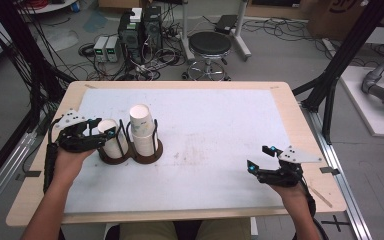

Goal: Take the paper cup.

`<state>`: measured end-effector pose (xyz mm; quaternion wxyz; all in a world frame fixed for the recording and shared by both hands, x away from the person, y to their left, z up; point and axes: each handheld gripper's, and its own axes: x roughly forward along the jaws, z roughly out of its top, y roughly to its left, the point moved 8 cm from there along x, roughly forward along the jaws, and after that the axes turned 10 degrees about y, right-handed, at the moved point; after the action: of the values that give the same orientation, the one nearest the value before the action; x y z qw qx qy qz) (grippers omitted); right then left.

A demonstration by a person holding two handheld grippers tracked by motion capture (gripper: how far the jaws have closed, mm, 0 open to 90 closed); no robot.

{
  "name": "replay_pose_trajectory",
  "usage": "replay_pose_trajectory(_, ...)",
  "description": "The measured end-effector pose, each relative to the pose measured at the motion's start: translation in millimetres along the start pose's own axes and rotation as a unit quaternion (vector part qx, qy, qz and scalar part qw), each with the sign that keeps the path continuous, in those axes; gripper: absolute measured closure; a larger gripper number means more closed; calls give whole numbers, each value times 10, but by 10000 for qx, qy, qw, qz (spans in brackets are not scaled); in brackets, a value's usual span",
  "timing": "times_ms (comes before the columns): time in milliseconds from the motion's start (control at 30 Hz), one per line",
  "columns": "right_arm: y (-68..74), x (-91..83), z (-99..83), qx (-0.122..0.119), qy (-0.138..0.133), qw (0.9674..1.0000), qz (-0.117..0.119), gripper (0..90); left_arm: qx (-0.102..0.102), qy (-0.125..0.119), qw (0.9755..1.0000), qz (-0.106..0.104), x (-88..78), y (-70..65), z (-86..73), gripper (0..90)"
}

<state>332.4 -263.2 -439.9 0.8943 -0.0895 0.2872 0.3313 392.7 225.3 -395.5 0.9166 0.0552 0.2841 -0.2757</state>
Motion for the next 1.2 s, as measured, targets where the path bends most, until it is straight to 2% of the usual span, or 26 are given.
replay_pose_trajectory(100, 0, -3, 2, 8, -4, 10000, -6, 202, -41, -42, 10000, -40, -14, 4, 7, 361)
replay_pose_trajectory(200, 1, -5, 1, 12, 2, 10000, 1, 201, -73, -192, 9998, -82, -65, 4, 55, 365)
replay_pose_trajectory(533, 5, -3, -5, 16, 30, 10000, 2, 201, -239, -615, 9978, -102, -346, 25, 362, 370)
replay_pose_trajectory(767, 2, -7, 2, 12, 5, 10000, -3, 201, -188, -814, 9964, -117, -546, 1, 503, 372)
replay_pose_trajectory(933, 7, -2, -1, 1, 21, 10000, 2, 201, -173, -878, 9959, -123, -656, 2, 525, 372)
replay_pose_trajectory(1200, 23, 23, 10, -20, 31, 10000, 12, 202, -259, -1011, 9940, -334, -890, -37, 459, 372)
